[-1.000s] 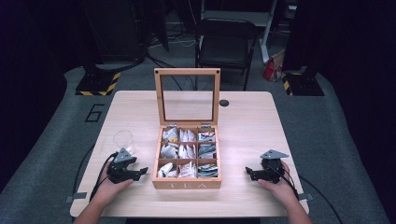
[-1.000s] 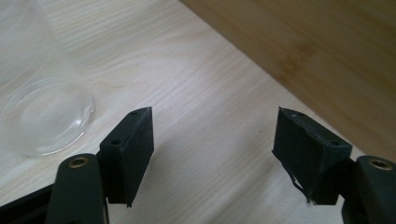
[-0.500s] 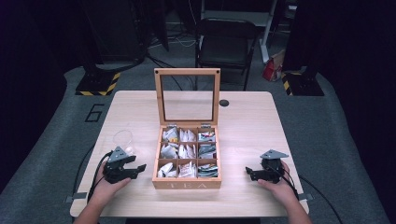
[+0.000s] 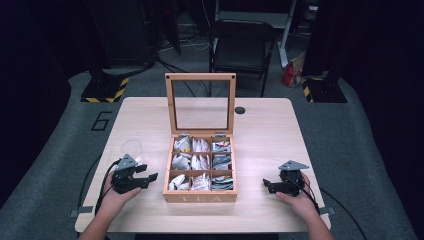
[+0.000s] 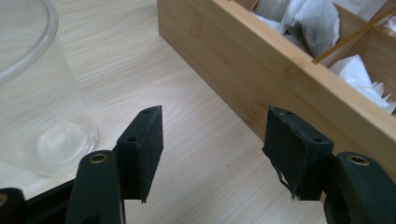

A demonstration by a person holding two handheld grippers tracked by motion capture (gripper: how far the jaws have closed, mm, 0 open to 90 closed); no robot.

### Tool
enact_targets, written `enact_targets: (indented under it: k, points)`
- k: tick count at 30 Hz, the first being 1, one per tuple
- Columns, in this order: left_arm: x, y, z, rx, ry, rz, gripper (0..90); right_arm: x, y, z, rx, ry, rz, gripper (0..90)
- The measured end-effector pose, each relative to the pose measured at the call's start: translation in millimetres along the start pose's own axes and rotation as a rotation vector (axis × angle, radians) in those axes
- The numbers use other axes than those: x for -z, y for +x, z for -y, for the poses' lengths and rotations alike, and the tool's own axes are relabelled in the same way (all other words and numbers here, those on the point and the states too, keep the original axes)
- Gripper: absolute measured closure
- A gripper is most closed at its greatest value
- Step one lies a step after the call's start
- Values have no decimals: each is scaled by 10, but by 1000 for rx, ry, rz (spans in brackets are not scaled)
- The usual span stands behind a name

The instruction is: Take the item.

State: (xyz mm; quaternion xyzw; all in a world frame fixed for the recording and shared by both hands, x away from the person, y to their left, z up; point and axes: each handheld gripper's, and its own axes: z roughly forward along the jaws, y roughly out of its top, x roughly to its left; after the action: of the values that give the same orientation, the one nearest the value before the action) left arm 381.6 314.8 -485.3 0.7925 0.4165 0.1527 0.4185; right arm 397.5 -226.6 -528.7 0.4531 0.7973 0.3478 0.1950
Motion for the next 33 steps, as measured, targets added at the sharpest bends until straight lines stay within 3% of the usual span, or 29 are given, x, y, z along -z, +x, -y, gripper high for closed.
enact_targets:
  k: [11, 12, 17, 25, 33]
  points:
    - [24, -28, -152, -24, -11, 6, 403, 1, 1, 0, -1, 1, -1, 82]
    - [21, -46, -162, -5, -21, 8, 404, 0, 0, 0, 0, 0, 0, 82]
    - [22, -48, -219, -30, -21, 10, 409, 0, 0, 0, 0, 0, 0, 82]
    - [15, -63, -294, -29, -20, 15, 419, 0, 0, 0, 0, -1, 0, 82]
    - [0, -112, -417, -54, -30, 25, 435, 0, 0, 0, 0, 0, 0, 83]
